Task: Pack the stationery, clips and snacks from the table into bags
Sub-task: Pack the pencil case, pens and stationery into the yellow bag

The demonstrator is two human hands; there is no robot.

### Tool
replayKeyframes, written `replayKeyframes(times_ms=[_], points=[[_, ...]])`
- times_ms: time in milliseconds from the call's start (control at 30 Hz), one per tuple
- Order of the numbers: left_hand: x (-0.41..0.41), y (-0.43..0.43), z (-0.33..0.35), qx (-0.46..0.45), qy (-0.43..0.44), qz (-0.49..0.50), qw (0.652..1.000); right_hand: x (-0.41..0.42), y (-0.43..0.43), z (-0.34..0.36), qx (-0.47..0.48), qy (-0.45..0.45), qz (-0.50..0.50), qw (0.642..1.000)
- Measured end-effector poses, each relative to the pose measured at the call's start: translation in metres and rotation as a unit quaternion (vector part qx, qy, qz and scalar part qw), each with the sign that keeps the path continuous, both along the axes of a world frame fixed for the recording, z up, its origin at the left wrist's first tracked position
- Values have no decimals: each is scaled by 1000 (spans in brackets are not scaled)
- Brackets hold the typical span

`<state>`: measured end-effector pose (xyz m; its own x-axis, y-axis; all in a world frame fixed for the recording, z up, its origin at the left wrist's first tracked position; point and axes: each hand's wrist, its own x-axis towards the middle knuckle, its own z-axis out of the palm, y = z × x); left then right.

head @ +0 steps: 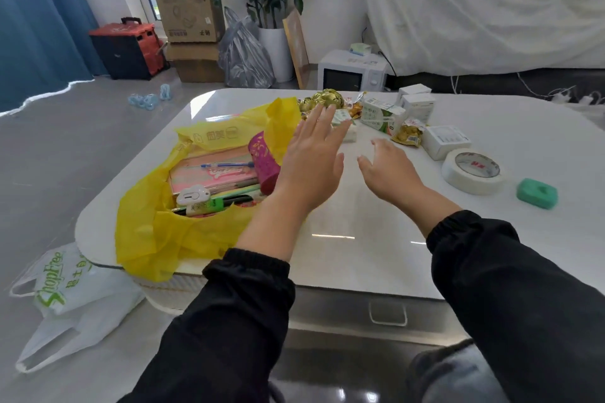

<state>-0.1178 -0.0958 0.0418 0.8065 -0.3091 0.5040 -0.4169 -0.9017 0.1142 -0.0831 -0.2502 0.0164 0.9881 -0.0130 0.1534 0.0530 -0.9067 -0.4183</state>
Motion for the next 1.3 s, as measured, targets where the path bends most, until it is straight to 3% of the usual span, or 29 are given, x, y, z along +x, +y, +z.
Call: replayKeyframes(times_ms=[167, 367, 533, 967, 1167, 1300], points=[[4, -53, -25, 9, 43, -21, 999, -13, -48, -23, -100, 6, -51, 994], [7, -104, -80, -23, 132, 4, 991, -21, -102, -46, -129, 22, -105, 986], [8, -126, -114, 8, 221, 14, 975, -20, -140, -58, -96, 27, -171, 980], [12, -120, -125, -38, 232, 13, 972, 0, -157, -69, 38, -14, -213, 976], [11, -116, -123, -134, 218, -6, 967, -15, -142, -58, 120, 38, -105, 986], [10, -113, -116, -277, 256, -16, 926, -22, -131, -63, 145, 45, -65, 986]])
